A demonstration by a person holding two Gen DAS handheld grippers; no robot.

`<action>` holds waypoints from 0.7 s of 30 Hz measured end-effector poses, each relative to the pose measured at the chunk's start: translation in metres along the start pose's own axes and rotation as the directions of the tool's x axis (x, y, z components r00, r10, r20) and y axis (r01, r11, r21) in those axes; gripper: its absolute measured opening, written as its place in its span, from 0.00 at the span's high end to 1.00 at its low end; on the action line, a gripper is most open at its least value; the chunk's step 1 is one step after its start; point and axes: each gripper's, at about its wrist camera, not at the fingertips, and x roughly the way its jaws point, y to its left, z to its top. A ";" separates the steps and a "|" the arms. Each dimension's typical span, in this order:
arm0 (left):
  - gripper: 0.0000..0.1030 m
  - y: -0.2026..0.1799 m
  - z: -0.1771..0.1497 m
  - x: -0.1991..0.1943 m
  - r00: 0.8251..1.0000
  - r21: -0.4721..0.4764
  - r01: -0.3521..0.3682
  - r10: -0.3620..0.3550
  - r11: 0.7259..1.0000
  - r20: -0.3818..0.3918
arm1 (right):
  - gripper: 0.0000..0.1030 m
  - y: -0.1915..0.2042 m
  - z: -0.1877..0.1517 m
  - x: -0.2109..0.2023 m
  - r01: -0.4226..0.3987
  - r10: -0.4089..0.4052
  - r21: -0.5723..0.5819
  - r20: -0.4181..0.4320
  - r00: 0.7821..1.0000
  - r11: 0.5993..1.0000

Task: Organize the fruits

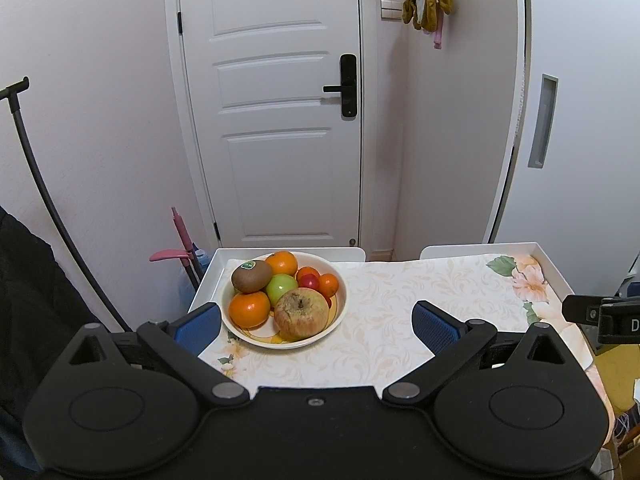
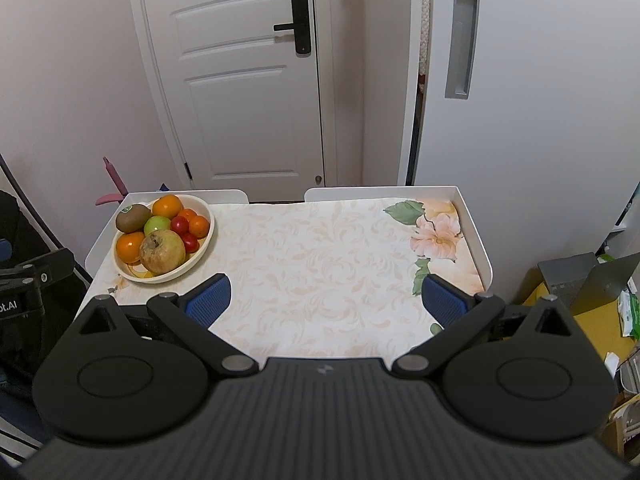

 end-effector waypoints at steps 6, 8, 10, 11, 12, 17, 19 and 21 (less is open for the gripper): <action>0.00 0.000 -0.001 -0.002 1.000 -0.002 0.004 -0.004 1.000 -0.003 | 0.00 0.001 0.000 -0.001 0.001 -0.001 -0.001 0.000 1.000 1.000; 0.00 0.000 -0.001 -0.002 1.000 0.000 0.004 -0.004 1.000 -0.002 | 0.00 0.001 0.000 -0.001 0.001 -0.001 -0.001 0.000 1.000 1.000; 0.00 0.000 -0.001 -0.003 1.000 -0.001 0.007 -0.007 1.000 -0.002 | 0.00 0.001 0.000 -0.001 0.002 -0.002 -0.002 0.001 1.000 1.000; 0.00 0.001 -0.001 -0.003 1.000 -0.002 0.007 -0.007 1.000 -0.003 | 0.00 0.001 0.000 -0.001 0.000 0.000 -0.001 0.000 1.000 1.000; 0.00 0.001 -0.001 -0.002 1.000 -0.002 0.007 -0.007 1.000 -0.002 | 0.00 0.001 0.000 0.000 0.001 -0.001 -0.001 0.000 1.000 1.000; 0.00 0.001 -0.001 -0.004 1.000 -0.011 0.013 -0.013 1.000 0.003 | 0.00 0.002 0.000 -0.001 -0.001 0.001 0.001 -0.002 1.000 1.000; 0.00 0.003 -0.001 -0.006 1.000 -0.018 0.020 -0.019 1.000 0.016 | 0.00 0.002 0.000 -0.001 -0.002 0.002 -0.001 -0.004 1.000 1.000; 0.00 0.003 -0.001 -0.006 1.000 -0.018 0.020 -0.019 1.000 0.019 | 0.00 0.002 0.000 0.000 -0.004 0.004 0.000 -0.005 1.000 1.000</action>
